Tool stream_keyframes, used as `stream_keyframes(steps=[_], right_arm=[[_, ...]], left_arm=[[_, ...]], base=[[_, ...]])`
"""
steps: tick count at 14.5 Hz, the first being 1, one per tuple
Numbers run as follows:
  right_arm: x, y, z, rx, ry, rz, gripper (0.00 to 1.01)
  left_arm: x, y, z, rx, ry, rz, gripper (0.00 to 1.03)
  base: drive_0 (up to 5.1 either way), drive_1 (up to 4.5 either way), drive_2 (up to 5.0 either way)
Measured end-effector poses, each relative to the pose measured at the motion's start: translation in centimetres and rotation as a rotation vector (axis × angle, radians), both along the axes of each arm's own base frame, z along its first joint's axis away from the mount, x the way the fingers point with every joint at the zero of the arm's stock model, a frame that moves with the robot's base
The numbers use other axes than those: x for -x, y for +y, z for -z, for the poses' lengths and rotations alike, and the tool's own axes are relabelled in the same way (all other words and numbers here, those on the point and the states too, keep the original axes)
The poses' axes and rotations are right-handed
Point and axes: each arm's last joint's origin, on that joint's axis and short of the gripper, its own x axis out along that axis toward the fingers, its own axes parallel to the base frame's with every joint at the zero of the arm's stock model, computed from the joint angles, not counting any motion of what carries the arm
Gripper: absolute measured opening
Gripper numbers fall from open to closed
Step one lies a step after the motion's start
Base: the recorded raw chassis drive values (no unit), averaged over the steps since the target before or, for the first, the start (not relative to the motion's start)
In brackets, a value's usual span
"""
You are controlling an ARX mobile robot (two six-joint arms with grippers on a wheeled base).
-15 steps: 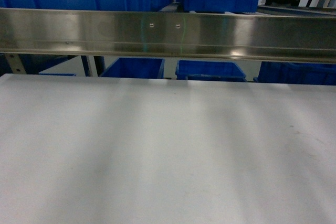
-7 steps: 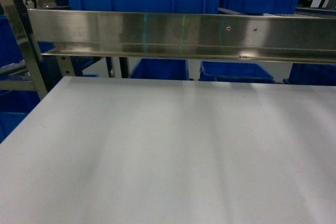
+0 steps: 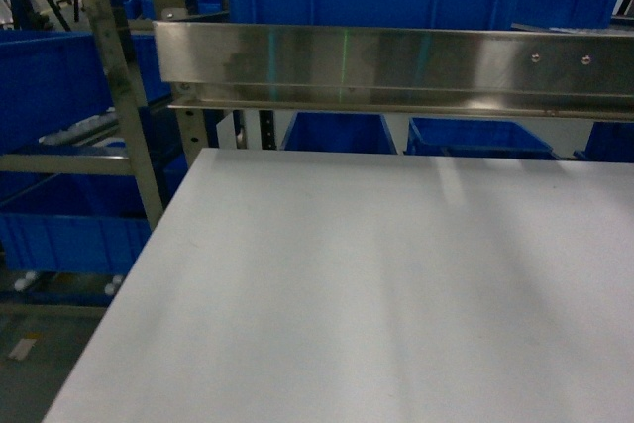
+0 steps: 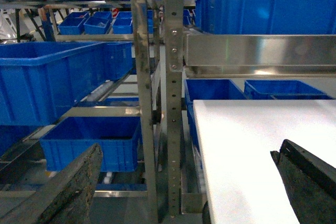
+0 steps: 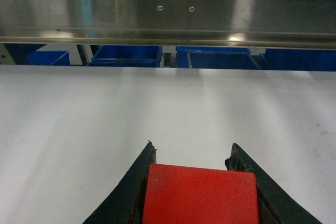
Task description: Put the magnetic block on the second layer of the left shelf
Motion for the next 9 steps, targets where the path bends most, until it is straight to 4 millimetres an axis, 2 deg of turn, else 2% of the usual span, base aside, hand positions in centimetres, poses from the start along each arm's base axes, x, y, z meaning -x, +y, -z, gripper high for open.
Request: stream_keyframes(steps=[9], right_arm=[[0.00,0.01,0.01,0.000,0.001,-0.001,0.34]], left_arm=[[0.00,0.00,0.01,0.000,0.000,0.000,0.98]], base=[[-5.0,2.46,2.5]])
